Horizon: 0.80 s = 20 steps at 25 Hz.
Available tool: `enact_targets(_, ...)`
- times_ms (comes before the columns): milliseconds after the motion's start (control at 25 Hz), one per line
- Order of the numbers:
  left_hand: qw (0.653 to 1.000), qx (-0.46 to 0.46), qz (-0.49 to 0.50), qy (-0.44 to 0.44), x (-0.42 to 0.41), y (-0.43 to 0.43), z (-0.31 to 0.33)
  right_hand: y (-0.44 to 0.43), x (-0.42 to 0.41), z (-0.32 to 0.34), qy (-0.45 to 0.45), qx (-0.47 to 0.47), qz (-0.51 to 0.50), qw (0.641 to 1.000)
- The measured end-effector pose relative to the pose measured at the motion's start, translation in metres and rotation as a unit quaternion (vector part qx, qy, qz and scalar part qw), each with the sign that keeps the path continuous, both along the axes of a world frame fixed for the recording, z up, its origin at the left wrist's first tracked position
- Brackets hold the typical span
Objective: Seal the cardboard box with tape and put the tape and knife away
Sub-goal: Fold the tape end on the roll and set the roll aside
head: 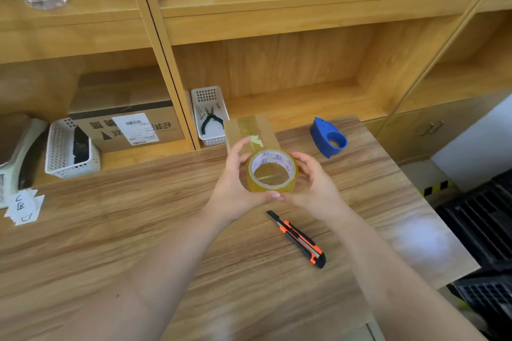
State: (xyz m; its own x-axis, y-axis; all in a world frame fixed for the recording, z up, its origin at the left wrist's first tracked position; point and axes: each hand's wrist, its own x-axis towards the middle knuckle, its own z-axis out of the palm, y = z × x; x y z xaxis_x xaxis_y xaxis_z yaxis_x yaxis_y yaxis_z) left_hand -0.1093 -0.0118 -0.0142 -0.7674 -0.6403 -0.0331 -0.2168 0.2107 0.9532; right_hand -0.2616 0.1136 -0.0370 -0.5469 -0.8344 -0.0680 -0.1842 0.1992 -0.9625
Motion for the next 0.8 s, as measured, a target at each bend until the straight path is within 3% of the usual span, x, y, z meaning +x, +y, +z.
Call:
enact_targets(320, 0.999, -0.037, 0.012, -0.011, -0.079, 0.002, -0.003, -0.002, -0.077, -0.004, -0.049, -0.032, -0.020, 0.998)
enact_targets(680, 0.998, 0.043, 0.037, 0.007, -0.186, 0.010, -0.016, 0.005, -0.173, -0.024, -0.030, -0.058, -0.075, 0.995)
enact_targets(800, 0.991, 0.126, 0.045, 0.019, -0.219, 0.013, -0.019, 0.008, -0.203, -0.036, -0.032, -0.054, -0.079, 0.995)
